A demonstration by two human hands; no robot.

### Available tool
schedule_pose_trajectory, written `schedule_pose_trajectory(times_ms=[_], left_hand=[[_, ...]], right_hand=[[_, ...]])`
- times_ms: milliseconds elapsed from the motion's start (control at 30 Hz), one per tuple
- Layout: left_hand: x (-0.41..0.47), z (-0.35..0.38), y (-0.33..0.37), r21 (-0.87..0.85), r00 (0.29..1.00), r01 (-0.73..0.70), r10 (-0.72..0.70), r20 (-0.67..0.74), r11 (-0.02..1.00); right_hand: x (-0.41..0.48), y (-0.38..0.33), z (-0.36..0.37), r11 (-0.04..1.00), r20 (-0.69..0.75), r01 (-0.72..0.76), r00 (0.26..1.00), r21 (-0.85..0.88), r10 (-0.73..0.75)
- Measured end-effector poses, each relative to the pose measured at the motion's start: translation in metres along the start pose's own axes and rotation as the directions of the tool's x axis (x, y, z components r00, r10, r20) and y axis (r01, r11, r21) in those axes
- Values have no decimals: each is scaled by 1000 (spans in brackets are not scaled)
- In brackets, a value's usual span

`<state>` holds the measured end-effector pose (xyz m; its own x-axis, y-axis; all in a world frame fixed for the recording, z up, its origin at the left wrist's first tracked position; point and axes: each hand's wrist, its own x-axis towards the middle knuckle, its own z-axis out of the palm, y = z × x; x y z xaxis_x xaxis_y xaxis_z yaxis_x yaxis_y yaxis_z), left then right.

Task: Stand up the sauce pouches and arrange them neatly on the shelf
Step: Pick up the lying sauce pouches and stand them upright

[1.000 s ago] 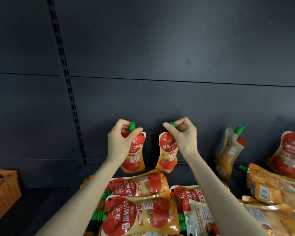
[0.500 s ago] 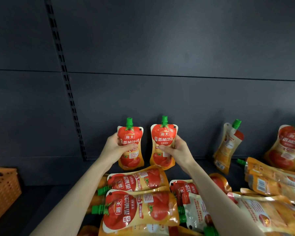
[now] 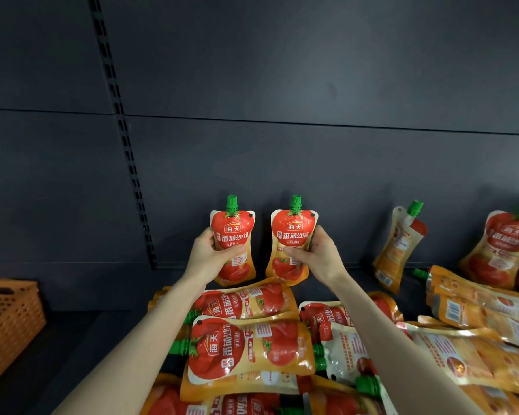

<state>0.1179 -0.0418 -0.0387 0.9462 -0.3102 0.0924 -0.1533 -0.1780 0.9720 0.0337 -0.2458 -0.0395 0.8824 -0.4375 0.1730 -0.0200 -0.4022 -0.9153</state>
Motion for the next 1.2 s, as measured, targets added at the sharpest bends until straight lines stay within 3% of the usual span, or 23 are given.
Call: schedule_pose_trajectory(times_ms=[100,200,333,533,733,833,933,1033,1200], left_hand=[[-6,-3,1,97,999,38,-38,3,995],[-20,-15,2,155,995,63,-51,-81,986],[-53,-32,0,279,986,30,17,-164,960],[-121,-28,3,474,994,-83,107,-22,876],[-162,-16,-7,764,998,-39,59,2,645],[-167,-17,0,702,997,53,4,-80,710],[-169,-20,10,568,997,29,14,-71,823],[-170,-22,16,476,997,-9,45,-64,879],[-167,-28,13,368,988,-73,117,-99,927]], right_hand=[[-8,-2,-2,997,-50,-6,999,-83,2],[-24,-3,-8,997,-107,-15,994,-77,6],[-51,-6,-20,990,-74,23,997,-136,-33],[-90,-12,-23,977,200,133,975,-165,-99],[-123,-12,-7,952,521,194,852,-238,-44],[-123,-13,-1,881,544,273,839,-385,-22],[-119,-18,-1,862,587,263,808,-433,48],[-119,-20,1,882,617,230,783,-412,83],[-115,-32,4,928,534,204,846,-312,-6]])
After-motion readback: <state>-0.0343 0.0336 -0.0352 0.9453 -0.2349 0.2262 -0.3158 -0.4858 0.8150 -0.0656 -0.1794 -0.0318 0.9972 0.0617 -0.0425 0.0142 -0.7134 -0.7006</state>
